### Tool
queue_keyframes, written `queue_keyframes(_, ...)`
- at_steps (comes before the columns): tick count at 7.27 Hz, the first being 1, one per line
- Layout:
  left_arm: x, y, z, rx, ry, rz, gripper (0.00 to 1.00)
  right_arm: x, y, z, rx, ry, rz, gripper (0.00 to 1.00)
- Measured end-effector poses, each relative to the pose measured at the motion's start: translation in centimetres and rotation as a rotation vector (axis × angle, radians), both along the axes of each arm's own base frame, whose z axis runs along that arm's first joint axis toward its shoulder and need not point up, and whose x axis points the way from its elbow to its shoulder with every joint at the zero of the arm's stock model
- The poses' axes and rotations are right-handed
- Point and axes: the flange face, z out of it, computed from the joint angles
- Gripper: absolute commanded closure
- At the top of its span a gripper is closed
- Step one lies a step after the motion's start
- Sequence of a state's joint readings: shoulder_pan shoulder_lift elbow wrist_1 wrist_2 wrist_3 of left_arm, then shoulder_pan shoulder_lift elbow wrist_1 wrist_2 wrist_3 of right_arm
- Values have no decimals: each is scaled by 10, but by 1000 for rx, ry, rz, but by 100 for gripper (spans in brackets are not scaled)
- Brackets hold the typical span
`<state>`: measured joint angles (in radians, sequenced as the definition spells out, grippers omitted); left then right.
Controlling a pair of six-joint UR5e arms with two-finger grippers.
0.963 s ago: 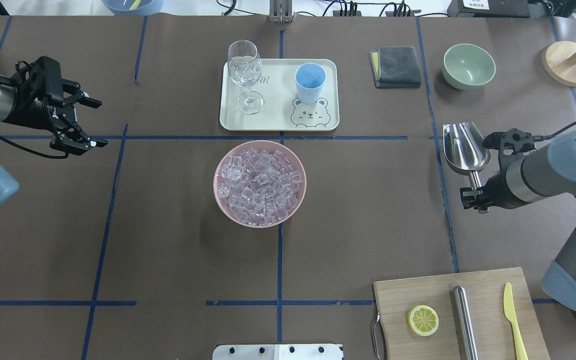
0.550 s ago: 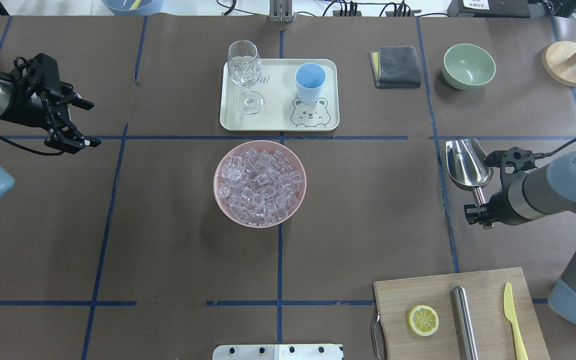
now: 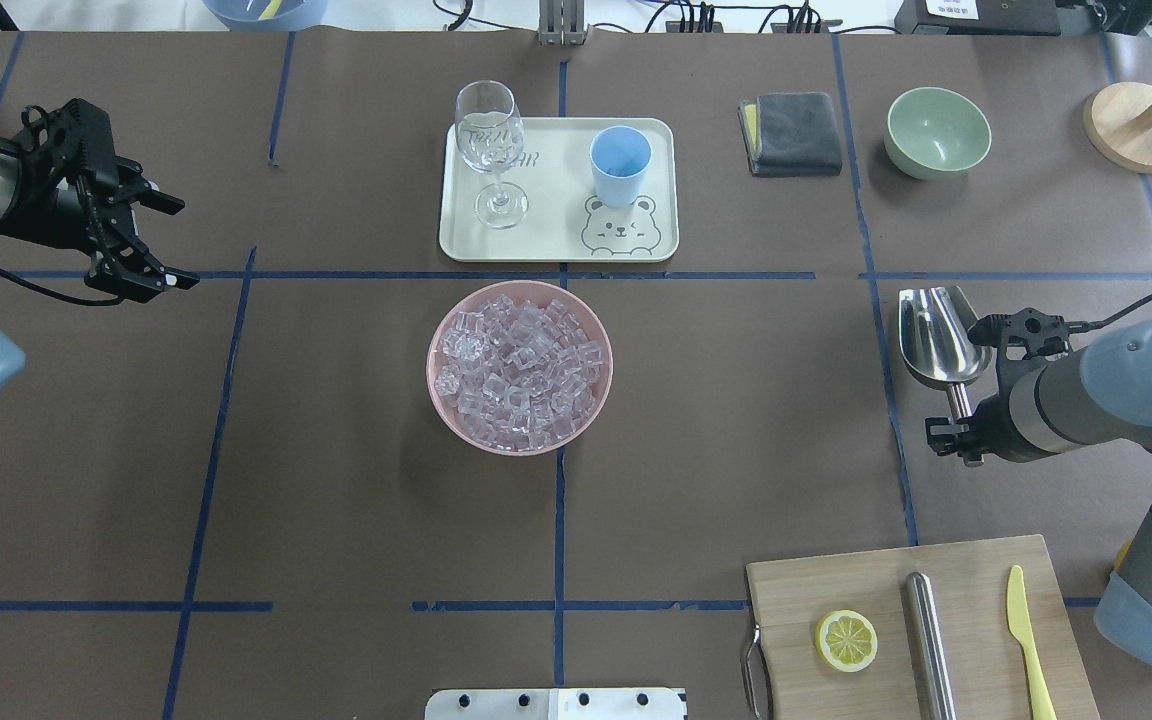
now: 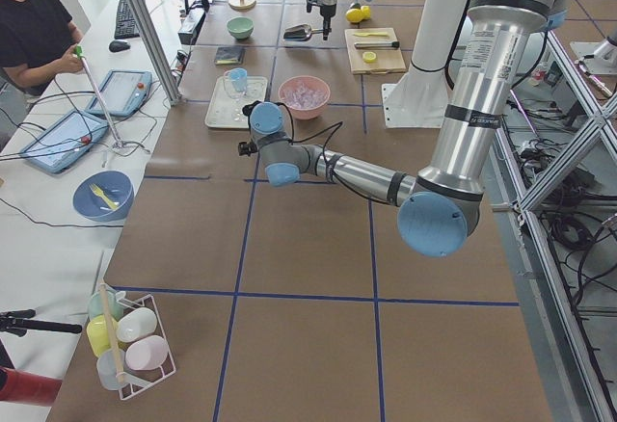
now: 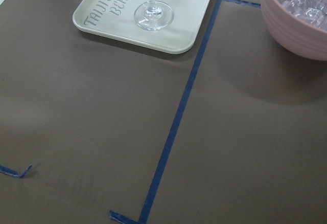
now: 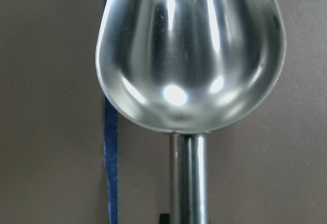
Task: Put ice in cup with scoop
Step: 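Lower the scoop onto the table and open the right gripper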
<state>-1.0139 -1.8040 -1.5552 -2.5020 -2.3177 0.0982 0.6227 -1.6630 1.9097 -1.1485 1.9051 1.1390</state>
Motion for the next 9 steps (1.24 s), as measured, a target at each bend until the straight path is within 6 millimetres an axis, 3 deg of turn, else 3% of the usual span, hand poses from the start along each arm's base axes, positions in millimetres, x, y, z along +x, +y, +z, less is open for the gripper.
queue_keyframes(2,-1,0,-1,2,1,-1,0,-6,4,3,10,4,-6,100)
queue_keyframes(3,-1,0,-2,3,2,-1,0,-8,5,4,14,5,-12,91)
queue_keyframes(4,-1,0,-3,4,3,-1,0,-9,6,5,15,6,-17,72)
queue_keyframes(5,-1,0,-3,4,3,0,0,-9,6,6,16,7,-19,1)
queue_keyframes(9,-5,-2,-2,1,1,-8,0,-6,5,-3,24,-5,2,0)
